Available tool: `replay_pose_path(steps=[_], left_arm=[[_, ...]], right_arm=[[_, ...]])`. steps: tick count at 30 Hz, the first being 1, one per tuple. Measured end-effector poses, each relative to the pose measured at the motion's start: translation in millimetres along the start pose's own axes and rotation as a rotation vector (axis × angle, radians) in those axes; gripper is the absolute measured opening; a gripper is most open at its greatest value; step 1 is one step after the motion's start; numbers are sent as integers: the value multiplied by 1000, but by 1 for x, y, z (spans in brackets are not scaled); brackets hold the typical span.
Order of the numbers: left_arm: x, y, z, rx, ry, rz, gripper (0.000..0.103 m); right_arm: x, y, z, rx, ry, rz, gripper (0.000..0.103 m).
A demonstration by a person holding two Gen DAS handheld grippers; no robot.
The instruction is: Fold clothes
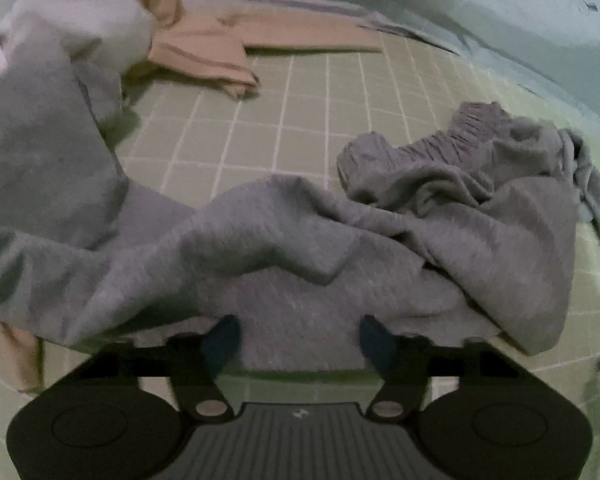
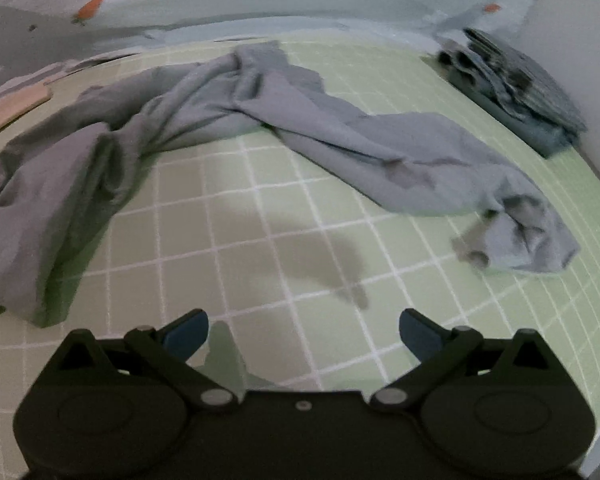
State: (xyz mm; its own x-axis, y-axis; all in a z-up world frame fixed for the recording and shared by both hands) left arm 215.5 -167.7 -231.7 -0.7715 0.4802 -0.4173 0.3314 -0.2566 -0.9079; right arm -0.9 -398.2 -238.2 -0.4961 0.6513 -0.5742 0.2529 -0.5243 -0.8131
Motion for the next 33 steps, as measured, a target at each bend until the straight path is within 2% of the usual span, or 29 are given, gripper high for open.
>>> replay_pose_path(steps=[1, 3, 6, 9, 13, 19, 21, 24, 28, 30, 33], left_arm=[[1, -2, 3, 6, 9, -1, 39], [4, -5, 8, 17, 27, -4, 14], [11, -9, 17, 28, 46, -16, 6], [22, -15, 32, 39, 51, -39, 5], [47, -28, 64, 96, 16, -78, 5], [90, -44, 155, 152, 6, -120, 4], [102, -46, 192, 183, -17, -135, 0], [116, -44, 256, 340, -109, -171, 0], [120, -35, 356, 392, -6, -178, 0], [116, -39, 390, 388, 46, -142, 1], [108, -51, 397, 342, 52, -67, 6]], right_arm=[[1, -1, 3, 4, 5, 4, 103], [4, -4, 10, 10, 8, 7, 103], [11, -9, 22, 3, 11, 8, 103], [17, -10, 40, -14, 34, -3, 103], [18, -6, 71, -30, 76, -4, 103], [3, 3, 132, -98, 81, 23, 103], [-5, 7, 157, -123, 65, 32, 103], [-17, 12, 199, -143, 37, 50, 103], [-29, 16, 260, -141, 27, 75, 103], [-31, 18, 282, -139, 33, 77, 103], [-30, 25, 304, -150, 44, 65, 103]])
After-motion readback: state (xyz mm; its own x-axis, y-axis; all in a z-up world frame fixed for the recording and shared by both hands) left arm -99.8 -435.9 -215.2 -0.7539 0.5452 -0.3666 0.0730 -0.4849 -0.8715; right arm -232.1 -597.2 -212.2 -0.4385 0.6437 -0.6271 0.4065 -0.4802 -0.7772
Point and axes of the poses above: each gripper's, at about its wrist camera, not at the fingertips, and y roughly the way its jaws point, z to its right, x to its underside, the point moved 3 cm from there along y, roughly the way its jaws point, and after that the axes turned 4 degrees about y, right-handed, at the moved point
